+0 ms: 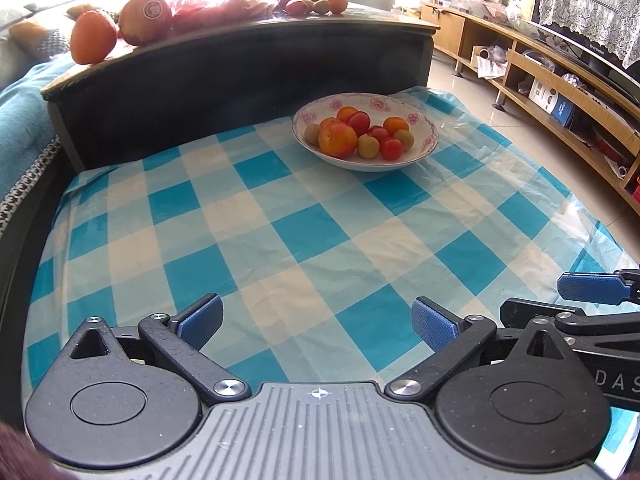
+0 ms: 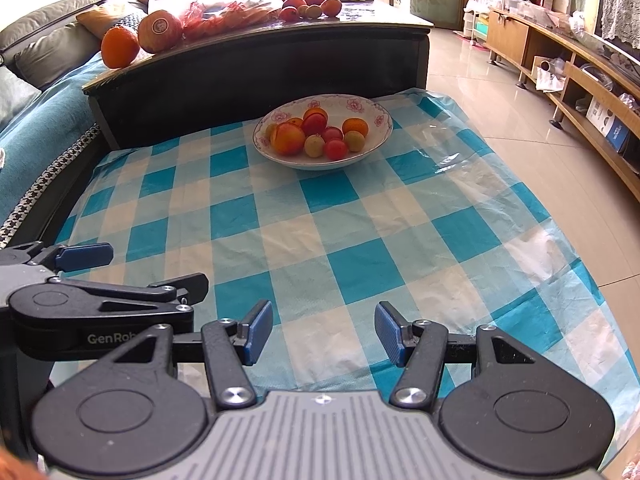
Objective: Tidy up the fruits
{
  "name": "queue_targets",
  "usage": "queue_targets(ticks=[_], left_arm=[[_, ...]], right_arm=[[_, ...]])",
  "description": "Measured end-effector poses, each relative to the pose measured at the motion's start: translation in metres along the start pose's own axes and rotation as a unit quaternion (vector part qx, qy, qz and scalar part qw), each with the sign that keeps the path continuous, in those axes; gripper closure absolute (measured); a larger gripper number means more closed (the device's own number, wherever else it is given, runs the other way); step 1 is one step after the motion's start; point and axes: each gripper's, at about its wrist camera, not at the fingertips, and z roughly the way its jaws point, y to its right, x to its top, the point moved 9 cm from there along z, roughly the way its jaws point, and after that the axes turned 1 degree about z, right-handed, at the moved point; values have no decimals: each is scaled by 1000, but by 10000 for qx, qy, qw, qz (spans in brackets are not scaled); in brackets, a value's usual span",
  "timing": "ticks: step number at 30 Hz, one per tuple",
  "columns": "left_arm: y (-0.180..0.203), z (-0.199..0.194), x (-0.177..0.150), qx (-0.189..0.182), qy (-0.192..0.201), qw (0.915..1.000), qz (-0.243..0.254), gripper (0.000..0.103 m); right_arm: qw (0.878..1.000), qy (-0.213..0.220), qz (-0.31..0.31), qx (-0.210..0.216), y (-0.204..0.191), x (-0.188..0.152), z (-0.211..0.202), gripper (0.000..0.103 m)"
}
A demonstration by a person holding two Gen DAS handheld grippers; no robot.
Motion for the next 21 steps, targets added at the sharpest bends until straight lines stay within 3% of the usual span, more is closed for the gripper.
queue_targets(ticks=[21], left_arm=[[-2, -1, -6, 147, -19, 9999, 39, 2]], right_arm=[[9999, -76, -65, -34, -4, -4, 4, 44]])
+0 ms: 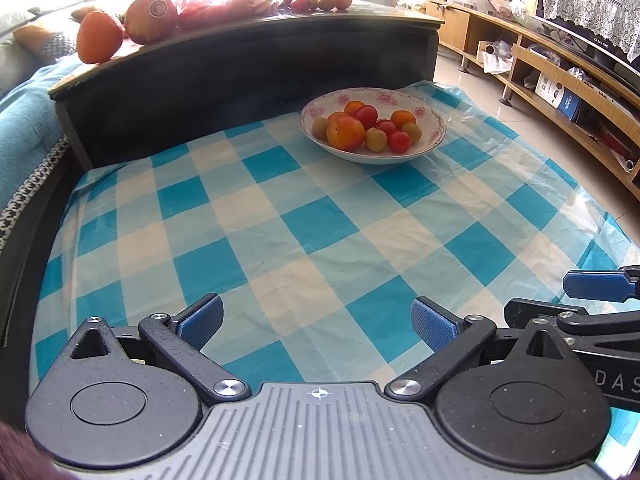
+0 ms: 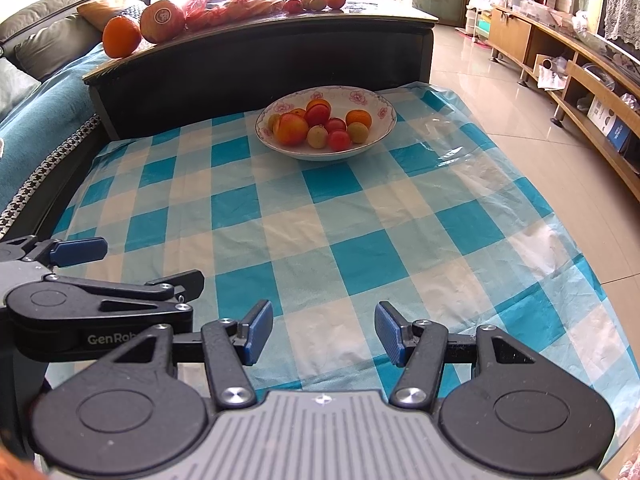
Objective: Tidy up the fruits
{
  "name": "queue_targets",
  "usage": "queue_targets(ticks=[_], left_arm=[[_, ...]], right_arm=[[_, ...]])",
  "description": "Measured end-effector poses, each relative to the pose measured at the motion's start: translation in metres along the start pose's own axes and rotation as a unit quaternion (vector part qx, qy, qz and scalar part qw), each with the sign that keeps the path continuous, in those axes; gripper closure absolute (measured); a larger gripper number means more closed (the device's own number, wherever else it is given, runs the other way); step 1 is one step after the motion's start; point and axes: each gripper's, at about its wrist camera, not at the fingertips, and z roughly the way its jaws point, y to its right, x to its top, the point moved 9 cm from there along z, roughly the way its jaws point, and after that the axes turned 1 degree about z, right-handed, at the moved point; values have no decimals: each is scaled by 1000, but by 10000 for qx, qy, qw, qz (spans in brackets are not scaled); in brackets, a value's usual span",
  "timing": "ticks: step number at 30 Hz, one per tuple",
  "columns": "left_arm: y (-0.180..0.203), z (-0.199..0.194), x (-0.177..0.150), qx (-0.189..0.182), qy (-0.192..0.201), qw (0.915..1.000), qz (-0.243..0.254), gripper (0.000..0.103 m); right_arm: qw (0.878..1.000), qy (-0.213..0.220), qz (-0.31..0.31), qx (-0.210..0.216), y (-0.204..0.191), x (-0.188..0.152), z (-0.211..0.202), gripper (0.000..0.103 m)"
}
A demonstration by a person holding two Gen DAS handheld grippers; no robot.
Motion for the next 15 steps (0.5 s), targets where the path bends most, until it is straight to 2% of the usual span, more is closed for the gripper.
queue_targets(ticks=[15], left_arm=[[-4, -1, -2, 59, -22, 10000, 0, 2]], right_arm=[[10000, -27, -30, -17, -3, -6, 1, 44]])
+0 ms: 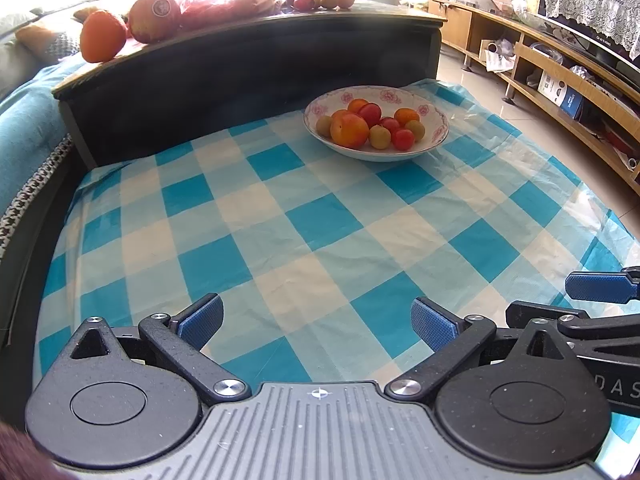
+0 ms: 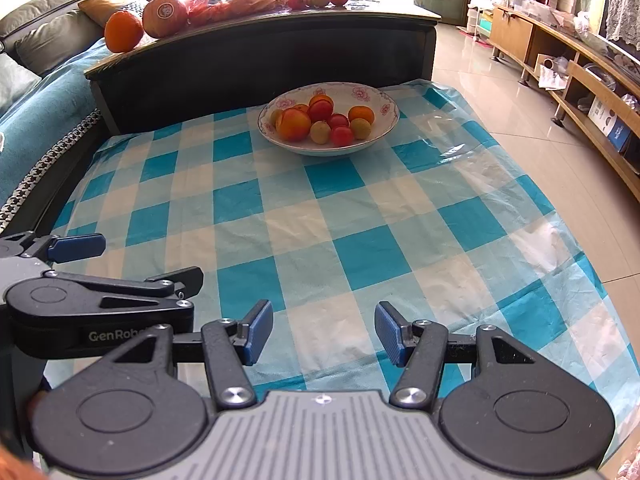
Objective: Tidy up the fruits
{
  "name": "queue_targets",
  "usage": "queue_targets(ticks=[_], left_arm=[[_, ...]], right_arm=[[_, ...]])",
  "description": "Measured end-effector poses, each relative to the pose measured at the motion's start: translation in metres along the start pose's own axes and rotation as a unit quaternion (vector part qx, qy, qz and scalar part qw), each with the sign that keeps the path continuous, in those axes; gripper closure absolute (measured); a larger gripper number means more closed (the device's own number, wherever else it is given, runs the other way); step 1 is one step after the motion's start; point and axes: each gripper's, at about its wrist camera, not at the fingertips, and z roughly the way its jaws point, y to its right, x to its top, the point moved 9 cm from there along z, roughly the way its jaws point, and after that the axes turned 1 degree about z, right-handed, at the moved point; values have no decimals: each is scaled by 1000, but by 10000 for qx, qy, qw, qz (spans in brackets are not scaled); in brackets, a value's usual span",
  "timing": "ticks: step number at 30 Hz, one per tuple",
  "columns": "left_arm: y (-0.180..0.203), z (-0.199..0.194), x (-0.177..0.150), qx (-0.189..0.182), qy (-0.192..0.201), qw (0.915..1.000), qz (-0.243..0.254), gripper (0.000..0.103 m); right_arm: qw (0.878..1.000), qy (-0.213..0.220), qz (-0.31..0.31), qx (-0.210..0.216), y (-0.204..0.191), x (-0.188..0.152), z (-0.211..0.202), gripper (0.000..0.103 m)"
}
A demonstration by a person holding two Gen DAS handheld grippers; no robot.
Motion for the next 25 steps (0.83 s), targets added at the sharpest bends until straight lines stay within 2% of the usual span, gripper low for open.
queue_targets(ticks=[21, 25], left_arm=[[-1, -1, -3, 67, -13, 10000, 26, 2], [-2, -3, -2, 135, 43, 9999, 37, 0]], right_arm=[[10000, -50, -22, -21, -1, -2, 0, 44], [10000, -40, -12, -41, -2, -2, 0, 42]])
